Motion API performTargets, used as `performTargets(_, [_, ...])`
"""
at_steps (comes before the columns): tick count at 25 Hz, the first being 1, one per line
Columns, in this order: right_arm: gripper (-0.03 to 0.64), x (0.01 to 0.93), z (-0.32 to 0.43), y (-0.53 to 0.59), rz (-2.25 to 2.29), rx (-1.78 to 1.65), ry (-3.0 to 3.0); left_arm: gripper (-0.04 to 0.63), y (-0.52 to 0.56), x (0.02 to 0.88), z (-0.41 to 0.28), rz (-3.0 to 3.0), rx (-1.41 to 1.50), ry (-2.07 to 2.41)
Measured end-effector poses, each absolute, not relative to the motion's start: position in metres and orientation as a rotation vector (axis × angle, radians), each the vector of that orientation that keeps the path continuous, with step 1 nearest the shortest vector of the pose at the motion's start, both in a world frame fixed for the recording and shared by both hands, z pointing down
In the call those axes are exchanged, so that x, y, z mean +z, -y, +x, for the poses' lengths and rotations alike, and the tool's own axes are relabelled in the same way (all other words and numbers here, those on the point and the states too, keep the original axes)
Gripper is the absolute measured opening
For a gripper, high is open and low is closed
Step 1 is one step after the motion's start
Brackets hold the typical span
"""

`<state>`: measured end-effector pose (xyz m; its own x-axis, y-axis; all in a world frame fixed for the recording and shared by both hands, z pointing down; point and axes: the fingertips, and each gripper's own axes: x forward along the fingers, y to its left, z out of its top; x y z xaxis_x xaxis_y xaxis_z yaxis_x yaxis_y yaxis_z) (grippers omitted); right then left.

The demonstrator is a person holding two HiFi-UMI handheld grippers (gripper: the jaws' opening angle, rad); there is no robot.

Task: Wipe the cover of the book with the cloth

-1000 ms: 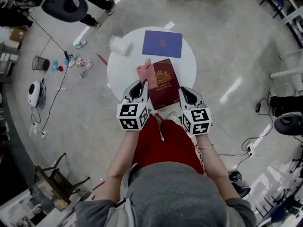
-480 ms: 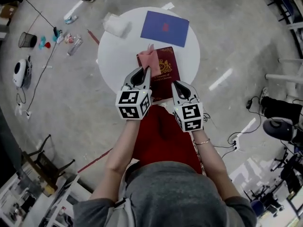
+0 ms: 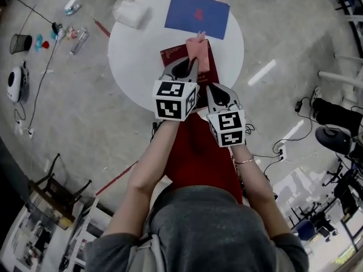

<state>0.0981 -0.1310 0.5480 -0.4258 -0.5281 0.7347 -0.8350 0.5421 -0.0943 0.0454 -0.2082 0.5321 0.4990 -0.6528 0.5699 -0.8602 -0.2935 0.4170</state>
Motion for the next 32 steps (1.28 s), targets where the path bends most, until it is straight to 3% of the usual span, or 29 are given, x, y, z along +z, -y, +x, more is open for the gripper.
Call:
performTargets(14, [0.029, 0.556, 0.101, 0.138, 1.106, 0.627, 2.056, 0.032, 0.225, 0.559, 0.065, 2.001, 0.522, 1.115])
performTargets(32, [0.029, 0.556, 0.066, 0.138, 1.029, 0.573, 2.041, 0.032, 0.185, 0.574, -0.039, 1.878, 0.614, 1.279])
